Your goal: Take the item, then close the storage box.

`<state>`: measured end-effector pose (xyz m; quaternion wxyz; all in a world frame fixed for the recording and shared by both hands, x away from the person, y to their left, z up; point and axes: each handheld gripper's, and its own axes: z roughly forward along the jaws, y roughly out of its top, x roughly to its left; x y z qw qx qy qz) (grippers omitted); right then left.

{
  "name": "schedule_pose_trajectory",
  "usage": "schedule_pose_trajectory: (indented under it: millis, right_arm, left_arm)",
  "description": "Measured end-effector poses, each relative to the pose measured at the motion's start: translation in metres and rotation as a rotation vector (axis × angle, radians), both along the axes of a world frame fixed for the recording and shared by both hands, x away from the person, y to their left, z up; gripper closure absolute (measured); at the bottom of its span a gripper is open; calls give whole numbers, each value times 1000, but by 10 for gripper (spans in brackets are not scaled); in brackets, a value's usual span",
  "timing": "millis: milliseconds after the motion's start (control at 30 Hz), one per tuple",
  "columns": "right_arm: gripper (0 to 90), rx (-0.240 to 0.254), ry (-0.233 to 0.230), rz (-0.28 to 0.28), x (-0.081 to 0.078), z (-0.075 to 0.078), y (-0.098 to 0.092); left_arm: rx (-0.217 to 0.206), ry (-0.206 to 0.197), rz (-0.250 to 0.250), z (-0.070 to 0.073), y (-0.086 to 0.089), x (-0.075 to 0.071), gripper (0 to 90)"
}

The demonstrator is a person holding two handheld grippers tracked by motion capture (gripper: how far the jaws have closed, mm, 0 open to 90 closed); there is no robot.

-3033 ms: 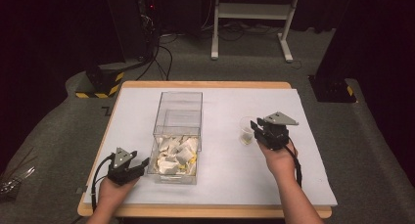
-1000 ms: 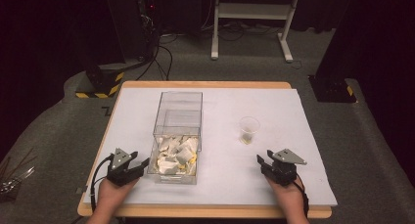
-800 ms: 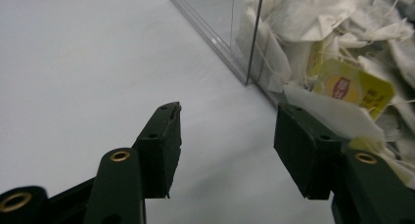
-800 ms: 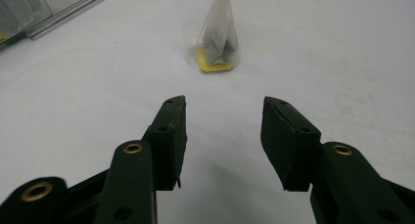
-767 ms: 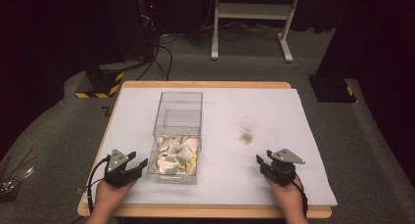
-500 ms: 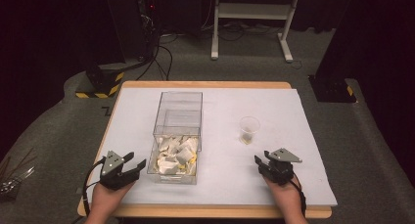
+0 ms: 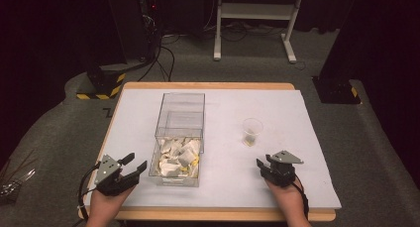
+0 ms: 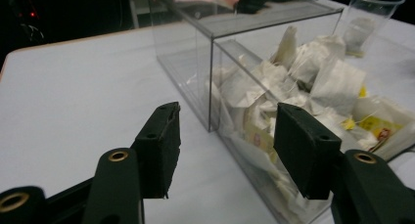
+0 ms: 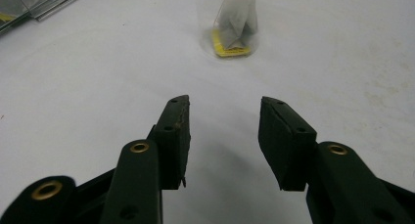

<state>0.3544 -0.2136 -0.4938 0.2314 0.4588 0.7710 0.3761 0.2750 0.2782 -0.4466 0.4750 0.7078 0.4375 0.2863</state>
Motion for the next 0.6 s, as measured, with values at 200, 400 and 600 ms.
schedule_pose_trajectory:
  millis: [200, 400, 600]
  right_arm:
    - [527, 4, -10, -12, 0, 1, -2]
    - [524, 10, -5, -17, 1, 0, -1]
    - [522, 7, -2, -22, 3, -1, 2]
  left_arm:
    - [-22, -31, -16, 11, -5, -8, 406]
    - [-49, -25, -51, 14, -8, -12, 397]
    - [-56, -12, -76, 13, -13, -13, 394]
